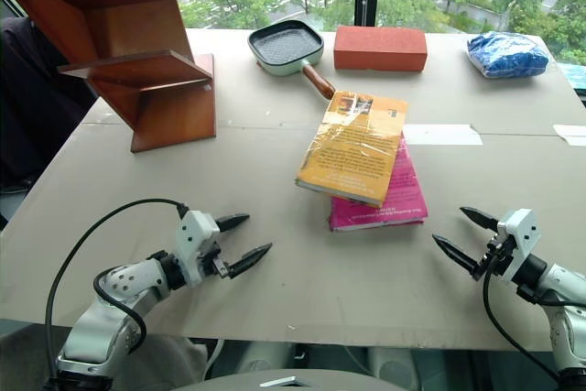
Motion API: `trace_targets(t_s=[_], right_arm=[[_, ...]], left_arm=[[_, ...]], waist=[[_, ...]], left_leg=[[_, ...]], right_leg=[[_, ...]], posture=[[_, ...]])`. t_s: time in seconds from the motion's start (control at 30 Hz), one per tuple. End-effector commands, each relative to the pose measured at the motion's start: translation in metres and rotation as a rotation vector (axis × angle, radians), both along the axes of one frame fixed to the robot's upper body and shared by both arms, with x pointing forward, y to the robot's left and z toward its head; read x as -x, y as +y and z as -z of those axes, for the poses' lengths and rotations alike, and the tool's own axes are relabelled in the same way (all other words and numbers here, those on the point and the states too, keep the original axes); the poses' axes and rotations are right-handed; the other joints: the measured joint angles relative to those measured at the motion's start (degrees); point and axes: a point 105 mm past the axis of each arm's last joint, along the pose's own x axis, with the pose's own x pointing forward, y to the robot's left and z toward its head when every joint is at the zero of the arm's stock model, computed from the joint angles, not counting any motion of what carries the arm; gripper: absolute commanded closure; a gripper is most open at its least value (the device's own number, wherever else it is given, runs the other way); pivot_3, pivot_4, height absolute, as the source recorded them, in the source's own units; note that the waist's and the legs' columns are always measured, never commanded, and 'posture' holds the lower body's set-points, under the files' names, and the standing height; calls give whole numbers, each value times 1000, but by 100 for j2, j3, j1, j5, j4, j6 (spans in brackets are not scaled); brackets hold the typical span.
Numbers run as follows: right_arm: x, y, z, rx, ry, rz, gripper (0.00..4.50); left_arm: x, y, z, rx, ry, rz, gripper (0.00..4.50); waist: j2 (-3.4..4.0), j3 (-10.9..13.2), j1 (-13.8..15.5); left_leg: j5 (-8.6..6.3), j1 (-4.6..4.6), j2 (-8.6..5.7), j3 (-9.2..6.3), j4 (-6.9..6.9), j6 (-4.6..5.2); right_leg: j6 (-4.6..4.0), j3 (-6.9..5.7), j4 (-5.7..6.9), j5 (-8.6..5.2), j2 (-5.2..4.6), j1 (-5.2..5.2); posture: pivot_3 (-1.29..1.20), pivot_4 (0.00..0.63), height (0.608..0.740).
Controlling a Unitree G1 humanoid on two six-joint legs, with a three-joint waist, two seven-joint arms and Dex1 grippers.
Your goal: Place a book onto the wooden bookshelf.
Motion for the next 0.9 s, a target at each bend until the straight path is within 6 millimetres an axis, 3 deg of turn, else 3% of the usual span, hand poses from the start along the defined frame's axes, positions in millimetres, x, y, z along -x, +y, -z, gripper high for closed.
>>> trace_targets(t_s=[0.03, 0.33, 0.73, 0.9], right_arm=[[1, -2, -12, 10, -37, -4, 0], [2, 0, -10, 8, -30, -10, 0], [2, 4, -13, 2, -38, -9, 0], [15, 13, -29, -21, -39, -70, 0]], left_arm=[[1, 12, 3, -2, 22, -32, 69], [-9, 20, -12, 65, -6, -62, 69], [-13, 16, -15, 75, -12, -40, 69], [-35, 13, -44, 246, 18, -73, 69]], waist=[[0, 0, 0], [-1, 1, 18], [-4, 2, 23], [-9, 2, 38]], left_leg=[[0, 0, 0, 0, 0, 0], [0, -2, 1, 4, 0, 0], [0, -5, -1, 14, 0, 0], [1, -8, -1, 8, 1, 1]], right_leg=[[0, 0, 0, 0, 0, 0], [1, 0, 0, 0, 2, -3], [-2, 6, -1, 4, 13, -6], [-1, 0, 2, 5, 14, -6]], posture=[[0, 150, 740], [0, 150, 740], [0, 150, 740], [0, 150, 740]])
